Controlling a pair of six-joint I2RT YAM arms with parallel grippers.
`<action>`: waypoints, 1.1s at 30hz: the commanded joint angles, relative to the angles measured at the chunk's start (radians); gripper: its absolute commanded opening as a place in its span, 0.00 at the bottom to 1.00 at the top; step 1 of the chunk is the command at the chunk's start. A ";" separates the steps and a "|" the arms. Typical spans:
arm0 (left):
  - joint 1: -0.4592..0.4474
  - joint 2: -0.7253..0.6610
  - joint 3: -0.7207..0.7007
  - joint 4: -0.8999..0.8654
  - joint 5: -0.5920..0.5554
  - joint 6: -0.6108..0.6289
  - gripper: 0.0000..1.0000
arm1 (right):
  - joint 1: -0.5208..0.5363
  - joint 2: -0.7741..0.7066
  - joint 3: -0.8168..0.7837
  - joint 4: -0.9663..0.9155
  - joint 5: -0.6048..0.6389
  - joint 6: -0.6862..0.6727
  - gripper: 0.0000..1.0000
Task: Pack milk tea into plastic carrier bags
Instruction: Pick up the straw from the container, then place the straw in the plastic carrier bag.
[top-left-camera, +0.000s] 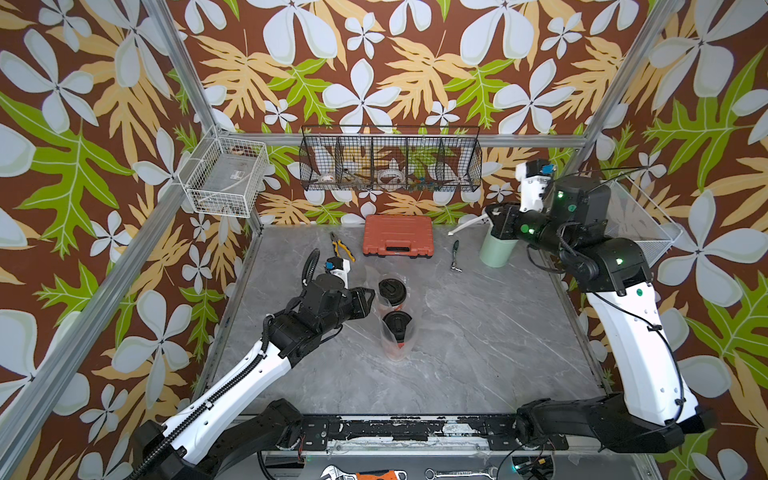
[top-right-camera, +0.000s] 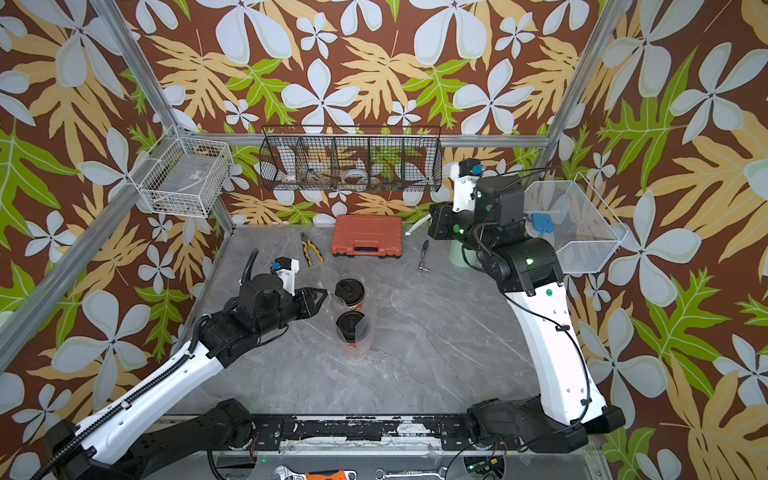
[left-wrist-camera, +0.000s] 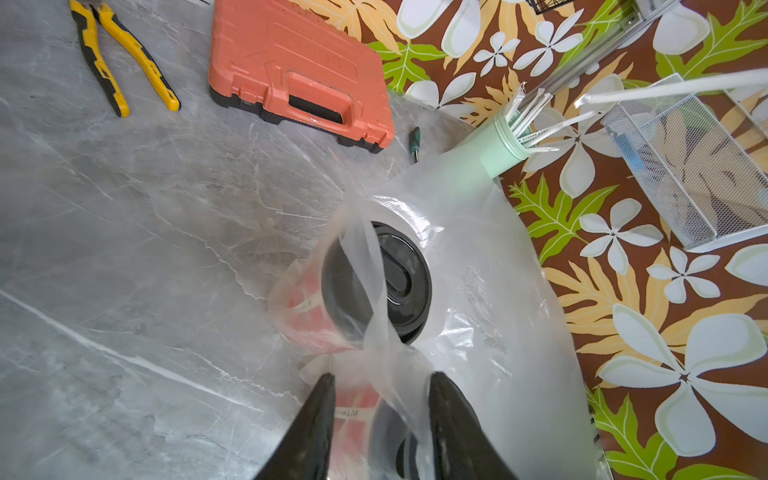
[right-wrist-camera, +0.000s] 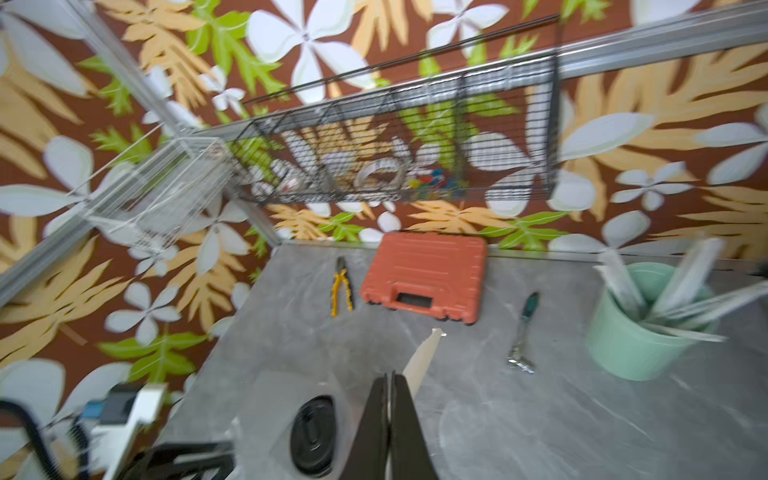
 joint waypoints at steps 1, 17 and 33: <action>0.023 0.008 0.024 -0.016 -0.022 0.023 0.46 | 0.105 0.023 0.027 -0.001 -0.019 0.058 0.00; 0.095 0.139 0.102 0.094 0.095 0.097 0.19 | 0.332 0.164 0.052 0.022 -0.008 0.074 0.00; 0.097 0.158 0.135 0.086 0.099 0.154 0.01 | 0.363 0.261 0.028 0.046 -0.029 0.068 0.00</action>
